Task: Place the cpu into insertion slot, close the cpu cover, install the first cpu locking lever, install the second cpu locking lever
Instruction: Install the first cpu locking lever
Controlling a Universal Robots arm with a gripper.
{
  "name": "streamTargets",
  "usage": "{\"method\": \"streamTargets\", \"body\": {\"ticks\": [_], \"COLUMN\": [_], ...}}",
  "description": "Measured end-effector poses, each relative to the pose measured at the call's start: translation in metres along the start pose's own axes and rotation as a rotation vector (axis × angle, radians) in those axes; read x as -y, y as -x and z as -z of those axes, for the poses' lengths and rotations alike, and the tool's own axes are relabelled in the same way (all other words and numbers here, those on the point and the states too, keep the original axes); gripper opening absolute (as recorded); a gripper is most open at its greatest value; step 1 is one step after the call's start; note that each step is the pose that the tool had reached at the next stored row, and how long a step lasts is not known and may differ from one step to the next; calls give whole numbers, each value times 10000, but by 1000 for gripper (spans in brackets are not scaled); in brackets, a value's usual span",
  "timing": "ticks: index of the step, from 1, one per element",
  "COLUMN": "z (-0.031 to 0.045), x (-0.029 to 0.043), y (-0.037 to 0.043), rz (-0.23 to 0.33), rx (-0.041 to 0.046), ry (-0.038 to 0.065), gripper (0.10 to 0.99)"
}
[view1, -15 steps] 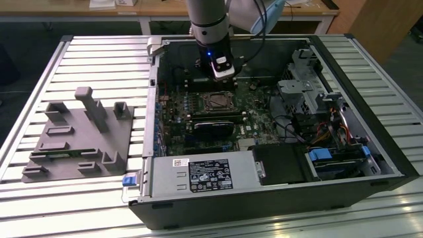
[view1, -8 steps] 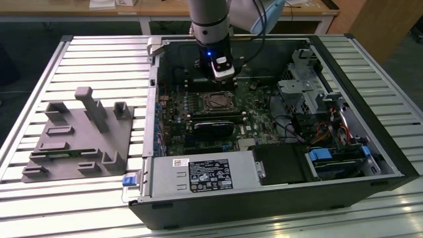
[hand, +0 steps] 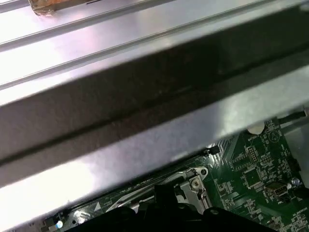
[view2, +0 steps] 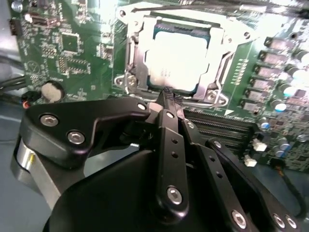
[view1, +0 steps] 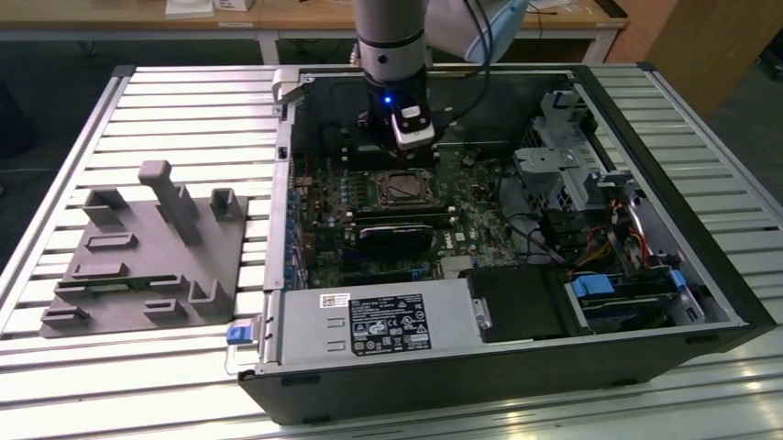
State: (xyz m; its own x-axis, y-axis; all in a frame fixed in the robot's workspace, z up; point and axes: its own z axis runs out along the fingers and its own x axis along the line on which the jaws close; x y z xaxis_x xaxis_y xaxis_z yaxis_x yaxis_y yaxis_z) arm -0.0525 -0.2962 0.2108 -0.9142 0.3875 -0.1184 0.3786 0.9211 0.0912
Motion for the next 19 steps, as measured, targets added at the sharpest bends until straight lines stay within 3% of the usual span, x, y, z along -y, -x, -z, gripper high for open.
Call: {"method": "streamTargets", "body": {"ticks": [5,16,19], "z": [-5,0,0], "x": [53,234,248], "y": [41,141,149], "rz": [4,20,22], "rx": [-223,-222,-215], "ry": [-196,-338,-362], "gripper": [106,106,106]}}
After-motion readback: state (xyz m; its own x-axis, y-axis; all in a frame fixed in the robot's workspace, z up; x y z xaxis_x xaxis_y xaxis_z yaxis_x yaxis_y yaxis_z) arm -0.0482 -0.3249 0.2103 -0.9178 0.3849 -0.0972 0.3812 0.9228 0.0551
